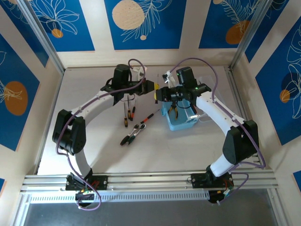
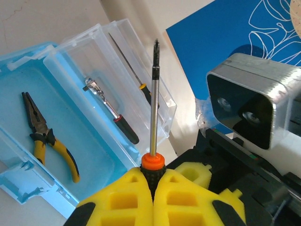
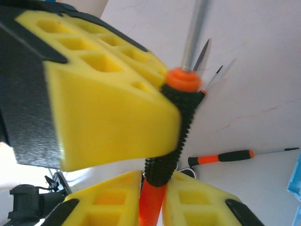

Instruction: Pack the tool kit

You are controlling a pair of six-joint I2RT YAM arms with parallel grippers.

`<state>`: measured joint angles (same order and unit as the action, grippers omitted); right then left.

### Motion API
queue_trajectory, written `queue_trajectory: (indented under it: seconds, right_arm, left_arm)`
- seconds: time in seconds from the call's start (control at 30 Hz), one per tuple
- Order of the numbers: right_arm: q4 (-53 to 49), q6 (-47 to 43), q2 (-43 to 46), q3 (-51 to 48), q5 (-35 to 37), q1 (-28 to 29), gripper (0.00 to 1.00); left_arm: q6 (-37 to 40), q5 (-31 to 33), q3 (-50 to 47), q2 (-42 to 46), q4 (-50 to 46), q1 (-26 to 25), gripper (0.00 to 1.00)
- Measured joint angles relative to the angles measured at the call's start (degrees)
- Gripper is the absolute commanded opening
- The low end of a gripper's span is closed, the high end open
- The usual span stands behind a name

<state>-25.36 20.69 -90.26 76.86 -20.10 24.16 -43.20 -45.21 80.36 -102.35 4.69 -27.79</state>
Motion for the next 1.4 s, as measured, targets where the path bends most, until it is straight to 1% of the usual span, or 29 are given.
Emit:
queue_trajectory:
  seconds: [0.07, 0.1, 0.17, 0.2, 0.23, 0.27, 0.3, 0.33, 0.4, 0.47, 0.53, 0.63, 0.7, 0.8, 0.9, 1.0, 1.17, 1.27, 1.4]
  right_arm:
    - [0.0, 0.2, 0.0, 0.1, 0.0, -0.2, 0.06]
    - [0.1, 0.3, 0.0, 0.1, 0.0, -0.2, 0.05]
    - [-0.1, 0.3, 0.0, 0.1, 0.0, -0.4, 0.0]
    - [-0.2, 0.2, 0.0, 0.1, -0.1, -0.7, 0.0]
    - [-0.3, 0.2, 0.0, 0.1, -0.3, -0.8, 0.0]
    - [-0.5, 0.2, 0.0, 0.1, -0.7, -1.0, 0.0]
    - [-0.7, 0.0, 0.1, 0.1, -0.9, -1.3, 0.0]
    - [-1.0, -0.2, 0.2, 0.2, -0.9, -1.8, 0.0]
    - [-1.7, -0.8, 0.7, 0.2, -0.9, -3.7, 0.0]
    - [-3.2, -1.8, 1.7, 0.2, -0.5, -6.2, 0.0]
    - [-5.9, -3.6, 2.9, 0.8, 0.4, -9.2, 0.0]
    - [-11.8, -7.6, 3.5, 4.0, 3.7, -14.3, 0.0]
    - [-16.1, -10.8, 3.5, 7.0, 8.0, -18.1, 0.0]
    - [-22.0, -14.8, 3.1, 11.2, 15.9, -23.7, 0.0]
    - [-25.9, -17.8, 1.0, 15.2, 23.7, -27.6, 0.0]
    - [-28.3, -20.6, -2.9, 17.3, 31.9, -28.4, 0.0]
    - [-30.0, -25.2, -11.8, 17.3, 44.6, -26.7, 0.0]
    - [-29.3, -27.5, -14.2, 15.6, 49.5, -26.1, 0.0]
    - [-28.4, -30.0, -14.3, 14.2, 53.9, -25.9, 0.0]
  left_arm:
    - [0.0, 0.0, -0.3, 0.3, 0.3, 0.1, 0.0]
    - [0.0, 0.0, -0.4, 0.3, 0.5, 0.2, 0.02]
    - [0.0, 0.0, -0.5, 0.3, 0.5, 0.2, 0.11]
    - [0.1, 0.0, -0.6, 0.3, 0.5, 0.2, 0.14]
    - [0.3, 0.0, -0.6, 0.3, 0.5, 0.2, 0.19]
    - [0.3, 0.0, -0.7, 0.4, 0.5, 0.3, 0.3]
    - [0.6, 0.1, -0.8, 0.5, 0.5, 0.5, 0.43]
    - [0.9, 0.1, -1.0, 0.7, 0.3, 0.6, 0.54]
    - [1.7, 0.3, -1.7, 1.6, -0.9, 1.2, 0.75]
    - [3.7, 1.5, -1.9, 2.4, -3.8, 2.2, 1.0]
    - [6.6, 4.2, -1.9, 3.5, -8.4, 3.7, 1.0]
    - [12.3, 11.0, -0.9, 5.0, -17.4, 6.0, 1.0]
    - [16.1, 16.4, -0.3, 5.6, -23.1, 7.2, 1.0]
    - [20.3, 23.0, -0.3, 6.2, -29.4, 8.2, 1.0]
    - [22.9, 27.3, -0.6, 6.3, -33.2, 8.5, 1.0]
    - [24.6, 29.6, -1.9, 6.3, -35.3, 8.5, 1.0]
    - [25.8, 31.2, -4.9, 6.3, -37.1, 8.5, 1.0]
    - [25.8, 31.7, -5.9, 6.3, -37.2, 8.5, 1.0]
    - [25.8, 31.8, -6.6, 6.3, -37.2, 8.5, 1.0]
